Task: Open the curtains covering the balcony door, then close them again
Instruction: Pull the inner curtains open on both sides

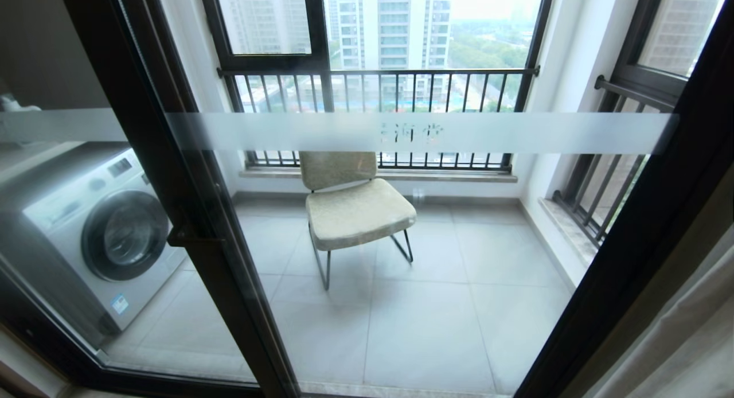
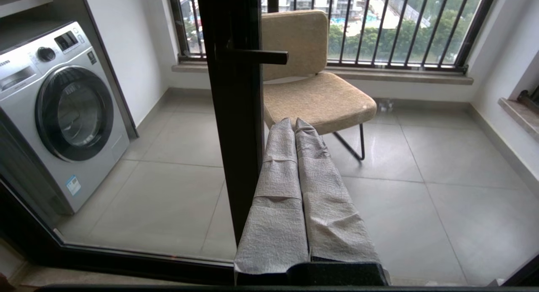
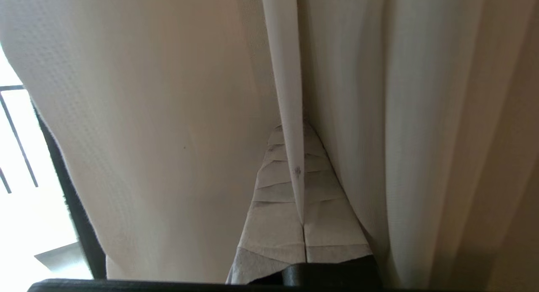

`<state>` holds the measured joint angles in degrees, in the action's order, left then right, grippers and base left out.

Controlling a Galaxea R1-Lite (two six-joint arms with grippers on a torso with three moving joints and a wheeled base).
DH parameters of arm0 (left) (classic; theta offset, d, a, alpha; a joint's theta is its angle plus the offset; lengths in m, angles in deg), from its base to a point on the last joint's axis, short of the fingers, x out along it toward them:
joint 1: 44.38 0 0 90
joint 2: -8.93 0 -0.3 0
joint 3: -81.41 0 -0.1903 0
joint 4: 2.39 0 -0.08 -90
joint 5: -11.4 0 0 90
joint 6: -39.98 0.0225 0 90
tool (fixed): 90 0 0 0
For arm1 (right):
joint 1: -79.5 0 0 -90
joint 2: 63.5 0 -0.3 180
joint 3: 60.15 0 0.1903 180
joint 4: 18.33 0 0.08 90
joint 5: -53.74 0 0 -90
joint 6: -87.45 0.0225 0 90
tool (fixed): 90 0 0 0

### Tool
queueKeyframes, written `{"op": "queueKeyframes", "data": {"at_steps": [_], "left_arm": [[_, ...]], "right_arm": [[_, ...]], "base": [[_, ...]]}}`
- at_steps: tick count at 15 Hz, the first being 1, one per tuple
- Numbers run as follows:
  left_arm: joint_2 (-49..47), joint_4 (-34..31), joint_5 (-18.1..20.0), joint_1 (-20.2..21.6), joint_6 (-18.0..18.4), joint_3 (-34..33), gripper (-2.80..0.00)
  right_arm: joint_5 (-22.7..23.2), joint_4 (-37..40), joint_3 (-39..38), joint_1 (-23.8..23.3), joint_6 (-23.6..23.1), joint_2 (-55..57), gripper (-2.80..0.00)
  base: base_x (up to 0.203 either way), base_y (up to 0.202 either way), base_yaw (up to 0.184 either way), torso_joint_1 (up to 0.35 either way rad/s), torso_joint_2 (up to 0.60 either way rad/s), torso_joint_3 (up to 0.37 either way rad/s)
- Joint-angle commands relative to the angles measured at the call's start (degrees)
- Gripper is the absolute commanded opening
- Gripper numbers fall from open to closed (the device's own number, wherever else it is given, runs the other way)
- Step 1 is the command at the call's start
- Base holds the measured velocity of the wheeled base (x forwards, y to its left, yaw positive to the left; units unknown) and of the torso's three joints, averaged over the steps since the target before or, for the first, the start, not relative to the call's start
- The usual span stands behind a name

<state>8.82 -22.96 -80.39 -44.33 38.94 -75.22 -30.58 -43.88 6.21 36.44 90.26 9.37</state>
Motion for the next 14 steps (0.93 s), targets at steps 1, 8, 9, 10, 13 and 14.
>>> {"op": "queueKeyframes", "data": {"at_steps": [1, 8, 9, 10, 13, 14], "left_arm": [[0.0, 0.0, -0.1, 0.0, 0.0, 0.0, -2.8], [0.0, 0.0, -0.1, 0.0, 0.0, 0.0, -2.8], [0.0, -0.1, -0.1, 0.0, 0.0, 0.0, -2.8], [0.0, 0.0, -0.1, 0.0, 0.0, 0.0, -2.8], [0.0, 0.0, -0.1, 0.0, 0.0, 0.0, -2.8], [0.0, -0.1, -0.1, 0.0, 0.0, 0.0, -2.8]], "right_arm": [[0.0, -0.2, 0.0, -0.4, 0.0, 0.2, -2.8], [0.1, 0.7, 0.1, -1.4, 0.0, 0.2, -2.8], [0.1, 0.6, 0.1, -1.4, 0.0, 0.2, -2.8], [0.1, 0.6, 0.1, -1.4, 0.0, 0.2, -2.8], [0.2, 0.7, 0.2, -1.5, 0.0, 0.2, -2.8], [0.2, 0.6, 0.2, -1.5, 0.0, 0.5, -2.8]], "base": [[0.0, -0.196, 0.001, -0.001, 0.0, 0.002], [0.0, -0.159, 0.0, 0.003, 0.0, 0.001], [0.0, 0.0, 0.0, 0.0, 0.0, 0.0], [0.0, 0.0, 0.0, 0.0, 0.0, 0.0], [0.0, 0.0, 0.0, 0.0, 0.0, 0.0], [0.0, 0.0, 0.0, 0.0, 0.0, 0.0]]}}
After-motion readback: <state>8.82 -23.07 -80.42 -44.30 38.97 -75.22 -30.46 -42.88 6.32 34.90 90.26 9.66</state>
